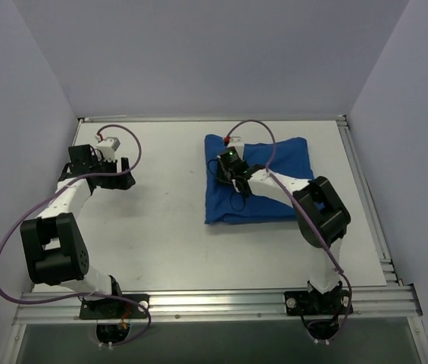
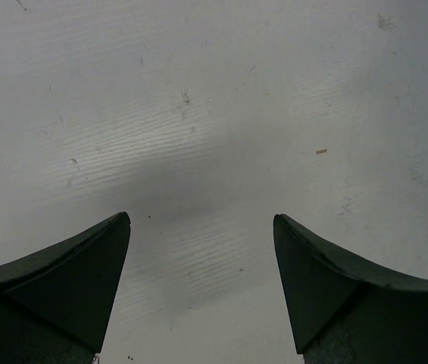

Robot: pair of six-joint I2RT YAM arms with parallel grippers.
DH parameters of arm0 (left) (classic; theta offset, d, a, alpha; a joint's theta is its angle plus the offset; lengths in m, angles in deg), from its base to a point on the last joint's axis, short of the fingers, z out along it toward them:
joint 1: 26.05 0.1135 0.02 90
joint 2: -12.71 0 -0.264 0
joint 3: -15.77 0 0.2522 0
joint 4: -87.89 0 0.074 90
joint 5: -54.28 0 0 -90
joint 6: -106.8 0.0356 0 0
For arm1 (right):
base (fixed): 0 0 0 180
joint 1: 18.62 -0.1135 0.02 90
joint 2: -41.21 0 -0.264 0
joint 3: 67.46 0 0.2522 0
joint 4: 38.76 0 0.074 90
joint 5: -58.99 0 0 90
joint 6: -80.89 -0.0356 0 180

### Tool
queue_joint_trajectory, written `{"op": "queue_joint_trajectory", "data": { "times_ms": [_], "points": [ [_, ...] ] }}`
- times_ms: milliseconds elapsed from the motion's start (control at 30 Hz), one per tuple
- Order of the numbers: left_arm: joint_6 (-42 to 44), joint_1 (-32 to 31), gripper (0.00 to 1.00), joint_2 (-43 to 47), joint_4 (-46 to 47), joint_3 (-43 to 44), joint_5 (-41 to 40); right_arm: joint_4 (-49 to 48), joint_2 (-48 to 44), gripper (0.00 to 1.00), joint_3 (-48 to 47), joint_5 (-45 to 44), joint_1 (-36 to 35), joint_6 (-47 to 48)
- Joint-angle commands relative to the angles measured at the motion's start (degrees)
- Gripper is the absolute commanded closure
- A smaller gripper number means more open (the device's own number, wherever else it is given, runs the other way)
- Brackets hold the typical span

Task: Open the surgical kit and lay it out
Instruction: Open the surgical kit at the center of the board.

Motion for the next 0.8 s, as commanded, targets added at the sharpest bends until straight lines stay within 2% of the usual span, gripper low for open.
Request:
{"op": "queue_joint_trajectory", "data": {
  "times_ms": [0, 233, 367, 400, 533, 700, 767],
  "points": [
    [1.4, 0.0, 0.14, -0.9, -2.2, 3.9, 0.6, -6.9, 7.2, 0.62, -5.3, 11.5, -7.8, -12.2],
    [1.6, -1.0, 0.13, -2.8, -2.7, 6.2, 1.2, -9.9, 18.4, 0.61, -23.7, 13.7, -13.0, -15.9],
    [1.5, -1.8, 0.09, -4.2, -2.9, 8.1, 1.0, -8.6, 16.7, 0.58, -29.5, 14.0, -12.9, -13.1],
    [1.4, -2.0, 0.09, -4.5, -3.0, 8.9, 1.0, -6.8, 14.4, 0.52, -29.9, 13.4, -12.6, -11.7],
    [1.5, -3.7, 0.08, -7.9, -3.6, 10.4, 0.3, -2.0, 6.3, 0.44, -25.4, 10.5, -9.0, -6.1],
    [0.8, -7.4, 0.09, -12.4, -2.9, 11.5, 0.8, 2.9, -3.0, 0.42, -15.4, 10.6, 2.2, -0.2],
    [0.0, -8.2, 0.11, -13.9, -2.4, 12.7, 1.0, 4.5, -3.9, 0.42, -12.6, 11.4, 5.2, 2.0]
  ]
}}
